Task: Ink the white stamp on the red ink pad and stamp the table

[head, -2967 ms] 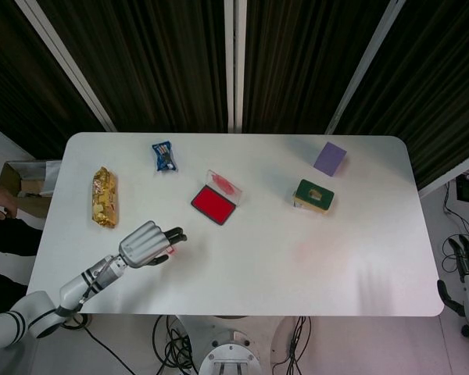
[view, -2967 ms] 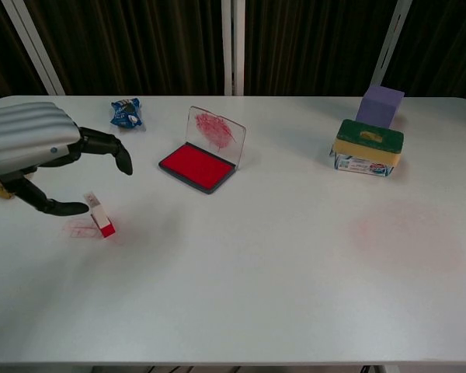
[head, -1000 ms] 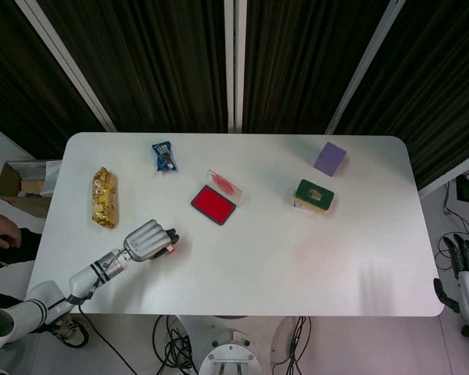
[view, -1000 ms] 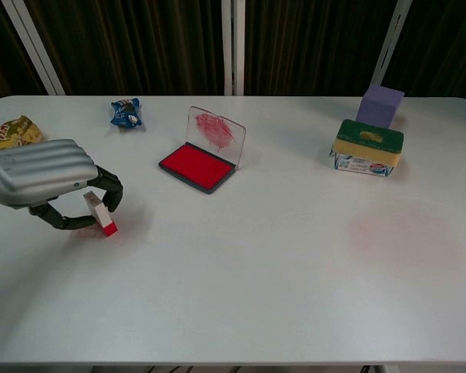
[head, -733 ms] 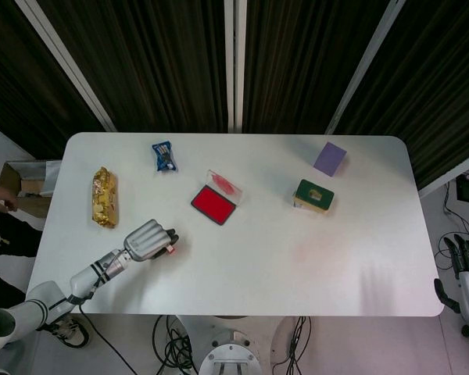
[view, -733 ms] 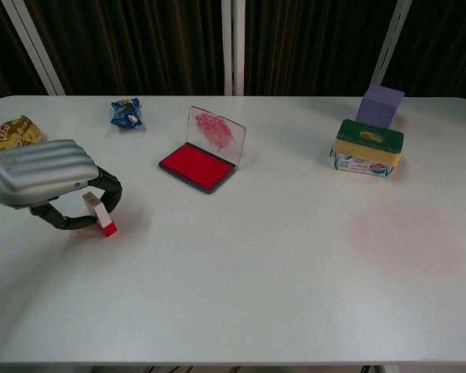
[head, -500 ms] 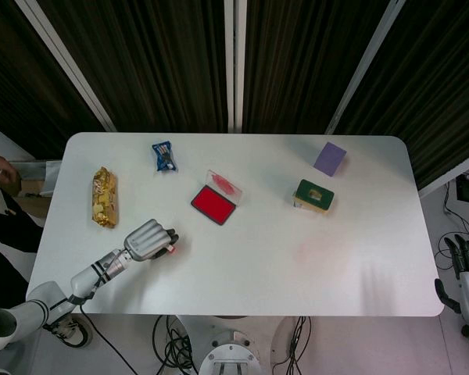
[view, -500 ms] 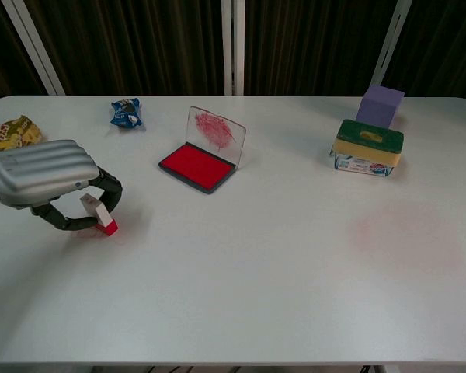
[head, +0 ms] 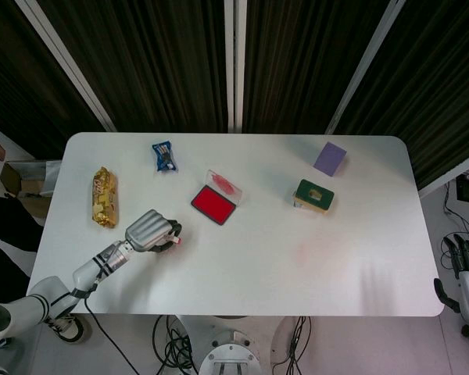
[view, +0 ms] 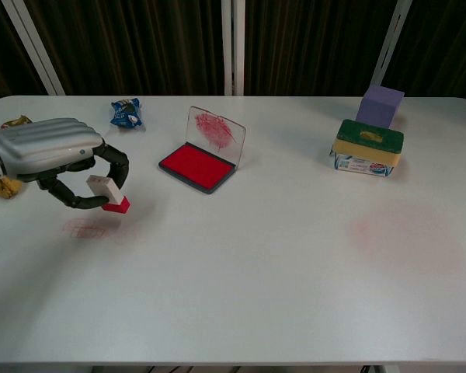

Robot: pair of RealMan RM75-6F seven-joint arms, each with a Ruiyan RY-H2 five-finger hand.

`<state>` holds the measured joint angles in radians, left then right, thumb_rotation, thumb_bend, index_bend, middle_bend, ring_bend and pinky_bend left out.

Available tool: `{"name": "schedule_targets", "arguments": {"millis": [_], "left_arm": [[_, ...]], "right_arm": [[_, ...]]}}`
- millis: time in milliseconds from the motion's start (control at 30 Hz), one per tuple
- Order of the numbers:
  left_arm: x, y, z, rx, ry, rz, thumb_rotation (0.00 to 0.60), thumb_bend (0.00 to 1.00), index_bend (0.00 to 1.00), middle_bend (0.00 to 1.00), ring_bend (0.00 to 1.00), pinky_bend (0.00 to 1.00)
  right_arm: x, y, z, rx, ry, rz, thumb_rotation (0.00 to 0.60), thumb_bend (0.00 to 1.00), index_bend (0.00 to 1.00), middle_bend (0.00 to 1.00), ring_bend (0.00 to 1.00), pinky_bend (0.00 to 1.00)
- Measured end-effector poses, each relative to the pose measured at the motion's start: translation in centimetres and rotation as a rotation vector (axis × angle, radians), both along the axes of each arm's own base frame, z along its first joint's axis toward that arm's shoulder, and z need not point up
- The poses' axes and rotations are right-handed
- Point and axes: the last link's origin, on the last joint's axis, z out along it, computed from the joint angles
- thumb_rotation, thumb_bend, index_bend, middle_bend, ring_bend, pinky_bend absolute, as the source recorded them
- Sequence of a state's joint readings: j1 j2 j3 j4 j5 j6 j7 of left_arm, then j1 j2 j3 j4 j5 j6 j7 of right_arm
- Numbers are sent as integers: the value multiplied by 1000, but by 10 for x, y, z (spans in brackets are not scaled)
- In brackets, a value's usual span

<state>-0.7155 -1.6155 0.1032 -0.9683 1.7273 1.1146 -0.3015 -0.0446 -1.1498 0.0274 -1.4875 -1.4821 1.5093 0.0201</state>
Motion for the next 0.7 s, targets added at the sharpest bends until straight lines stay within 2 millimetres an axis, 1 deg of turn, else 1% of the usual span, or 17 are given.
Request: {"name": "schedule_targets", "arguments": {"millis": [167,300,333,467,567,700], "left_arm": [[29,28,5,-25,-94,93,600,398,600,598,987,1000],[58,49,1,-30,-122,100,600,402,607,606,996,1000],[67,53,-3,-33,-131,100,600,403,610,609,998,1000],[90,60,-20,-45,-154,109,600,406,616,615,1000,1000],[100,65,-35,-47,-137,116,600,407,618,617,1000,1000],[106,73,-52,-41,-102,142,600,411,618,617,1000,1000]], "right_arm": [[0,0,0,-1,-4,1,600,320,0,0,0,0],[0,1,1,-5,-3,2,600,321,0,0,0,0],[0,1,1,-6,-2,2,600,320,0,0,0,0],[0,2,3,-7,1,-1,600,321,0,0,0,0],[0,2,3,-5,1,-6,600,321,0,0,0,0],[-1,3,3,-5,-2,-11,600,320,0,0,0,0]]}}
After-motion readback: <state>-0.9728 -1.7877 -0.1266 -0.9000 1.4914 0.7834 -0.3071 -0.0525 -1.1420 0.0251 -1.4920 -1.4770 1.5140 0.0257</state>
